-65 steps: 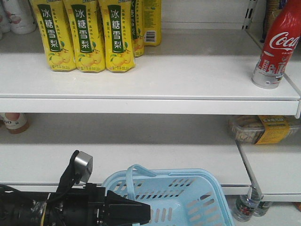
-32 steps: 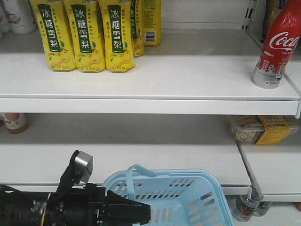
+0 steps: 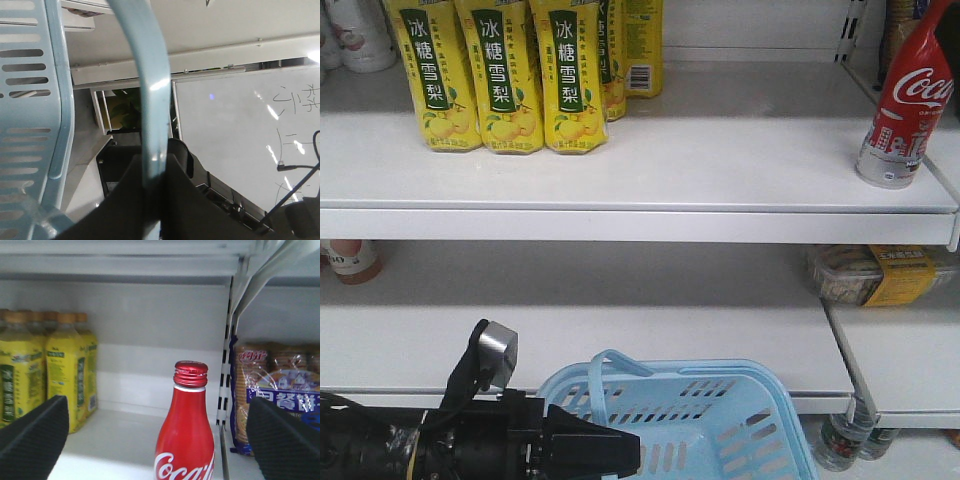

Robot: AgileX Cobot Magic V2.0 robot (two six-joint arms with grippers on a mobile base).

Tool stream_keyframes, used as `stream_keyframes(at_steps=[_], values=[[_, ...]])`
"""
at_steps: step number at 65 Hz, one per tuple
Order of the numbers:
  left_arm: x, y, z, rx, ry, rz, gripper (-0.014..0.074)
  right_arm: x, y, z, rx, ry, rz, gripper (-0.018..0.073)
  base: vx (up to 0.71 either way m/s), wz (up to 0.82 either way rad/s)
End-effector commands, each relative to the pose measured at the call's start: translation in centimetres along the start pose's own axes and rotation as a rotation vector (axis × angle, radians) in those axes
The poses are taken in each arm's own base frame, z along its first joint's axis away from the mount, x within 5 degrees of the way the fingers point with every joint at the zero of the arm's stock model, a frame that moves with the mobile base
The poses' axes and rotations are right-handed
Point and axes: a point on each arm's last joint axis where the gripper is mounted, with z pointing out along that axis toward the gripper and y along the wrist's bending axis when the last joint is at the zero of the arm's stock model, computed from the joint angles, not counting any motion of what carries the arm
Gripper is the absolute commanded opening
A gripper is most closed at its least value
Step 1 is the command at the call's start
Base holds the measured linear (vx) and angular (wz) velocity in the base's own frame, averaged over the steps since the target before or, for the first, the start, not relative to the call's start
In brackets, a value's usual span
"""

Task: Place coke in basket with both arms
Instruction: 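Close the right gripper around the Coca-Cola bottle neck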

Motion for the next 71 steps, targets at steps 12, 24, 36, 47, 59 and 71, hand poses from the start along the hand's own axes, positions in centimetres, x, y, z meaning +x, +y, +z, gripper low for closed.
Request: stream_keyframes(at_steps=[12,24,36,47,59,71], values=[[0.5,-3.3,-0.4,0.269,0.056,0.024,-0.0008,-0.9,-0.8,5.3,0.016,0.032,-0.011,0.0690,0.00,0.00],[0.5,-3.3,-0.4,0.269,0.056,0.024,-0.0008,-0.3,-1.3,8.4,0.031,0.070,-0.001,0.0680,0.00,0.00],[0.5,-3.3,-0.4,0.269,0.056,0.024,-0.0008,-0.2,-1.6,9.6,0.040,0.081,0.005,0.0583,0.00,0.00],[0.5,-3.3,-0.4,0.269,0.056,0.024,-0.0008,-0.2,-1.6,9.6,0.039,0.079,0.005,0.0323,0.00,0.00],[0.5,-3.3,-0.4,0.269,0.056,0.024,-0.0008,-0.9,-1.4,9.1,0.035,0.056,0.006,-0.0017,0.00,0.00],[0.5,-3.3,-0.4,0.269,0.056,0.024,-0.0008,-3.3,-1.0,5.8,0.037,-0.024,0.026,-0.0009,0.00,0.00]])
